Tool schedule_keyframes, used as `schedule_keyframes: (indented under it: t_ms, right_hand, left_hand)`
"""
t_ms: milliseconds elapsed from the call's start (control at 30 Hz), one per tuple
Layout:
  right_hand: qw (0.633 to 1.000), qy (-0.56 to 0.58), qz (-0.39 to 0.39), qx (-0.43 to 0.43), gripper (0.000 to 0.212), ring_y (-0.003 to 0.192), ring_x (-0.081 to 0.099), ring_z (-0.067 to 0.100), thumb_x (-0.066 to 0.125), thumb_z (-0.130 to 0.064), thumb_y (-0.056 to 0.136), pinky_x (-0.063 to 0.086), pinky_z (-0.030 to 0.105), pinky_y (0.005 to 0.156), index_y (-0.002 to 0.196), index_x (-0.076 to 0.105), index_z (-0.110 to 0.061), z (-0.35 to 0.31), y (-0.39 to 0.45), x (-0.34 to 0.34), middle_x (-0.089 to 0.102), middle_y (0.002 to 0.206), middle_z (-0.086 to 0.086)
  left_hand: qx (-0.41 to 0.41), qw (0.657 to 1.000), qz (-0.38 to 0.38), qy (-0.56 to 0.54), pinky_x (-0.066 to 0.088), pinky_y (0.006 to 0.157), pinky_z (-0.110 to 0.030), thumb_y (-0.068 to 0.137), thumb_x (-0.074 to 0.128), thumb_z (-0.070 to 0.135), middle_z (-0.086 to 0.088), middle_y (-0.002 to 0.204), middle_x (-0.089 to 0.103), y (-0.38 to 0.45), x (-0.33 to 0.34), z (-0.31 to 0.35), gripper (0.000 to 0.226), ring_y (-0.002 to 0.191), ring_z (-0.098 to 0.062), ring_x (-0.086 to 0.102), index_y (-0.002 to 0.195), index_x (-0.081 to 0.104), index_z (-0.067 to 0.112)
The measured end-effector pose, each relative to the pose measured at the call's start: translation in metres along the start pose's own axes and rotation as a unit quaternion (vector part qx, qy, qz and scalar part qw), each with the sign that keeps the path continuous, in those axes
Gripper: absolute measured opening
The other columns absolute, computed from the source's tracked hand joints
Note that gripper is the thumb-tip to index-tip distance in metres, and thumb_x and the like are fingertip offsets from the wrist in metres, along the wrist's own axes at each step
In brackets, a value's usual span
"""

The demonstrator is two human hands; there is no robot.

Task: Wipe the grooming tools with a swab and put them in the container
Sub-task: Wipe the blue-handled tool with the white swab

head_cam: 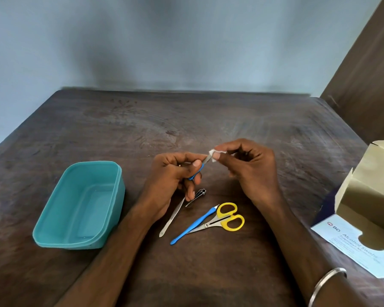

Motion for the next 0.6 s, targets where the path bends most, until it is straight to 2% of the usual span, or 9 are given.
schedule_keyframes:
  t_ms: [100, 267, 467, 600]
  right_hand:
    - [1.000, 0.017, 0.019, 0.005, 0.008, 0.050, 0.053, 0.008, 0.080, -0.004, 0.080, 0.043, 0.021, 0.045, 0.085, 0.077, -0.010, 0.001, 0.002, -0.004, 0.076, 0.081, 0.005]
    - [0.999, -0.005, -0.049, 0.012, 0.010, 0.050, 0.054, 0.009, 0.080, -0.007, 0.080, 0.045, 0.023, 0.046, 0.083, 0.077, -0.016, 0.001, -0.003, 0.009, 0.073, 0.074, -0.004]
    - [1.000, 0.020, 0.024, 0.002, 0.008, 0.052, 0.052, 0.012, 0.079, -0.004, 0.080, 0.044, 0.026, 0.047, 0.086, 0.078, -0.007, 0.001, 0.002, -0.007, 0.077, 0.081, 0.007]
    - [1.000, 0.021, 0.010, 0.008, 0.007, 0.052, 0.053, 0.012, 0.080, -0.004, 0.080, 0.044, 0.025, 0.047, 0.086, 0.077, -0.007, 0.003, 0.001, -0.004, 0.076, 0.080, 0.005]
  left_hand:
    - [-0.001, 1.000, -0.001, -0.003, 0.040, 0.036, -0.022, 0.091, 0.059, 0.001, -0.013, 0.058, 0.058, -0.001, 0.002, 0.001, 0.019, 0.031, -0.019, 0.047, 0.094, 0.077, 0.008]
    - [-0.003, 1.000, 0.003, 0.008, 0.040, 0.037, -0.022, 0.092, 0.059, 0.002, -0.014, 0.059, 0.059, 0.001, -0.002, -0.001, 0.016, 0.033, -0.021, 0.047, 0.096, 0.074, 0.004]
    - [-0.005, 1.000, 0.002, 0.001, 0.038, 0.035, -0.020, 0.091, 0.059, 0.000, -0.012, 0.056, 0.057, -0.001, 0.000, 0.000, 0.017, 0.030, -0.018, 0.044, 0.098, 0.074, 0.003]
    - [-0.005, 1.000, 0.004, 0.008, 0.039, 0.036, -0.021, 0.092, 0.058, 0.001, -0.012, 0.057, 0.057, 0.000, -0.001, 0.000, 0.017, 0.031, -0.019, 0.044, 0.099, 0.074, 0.002]
Point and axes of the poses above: each hand's wrist, its own y-axis towards the middle knuckle, its own x-axis out of the palm, z = x × y, the point moved 7 cm from there along y, towards the middle knuckle
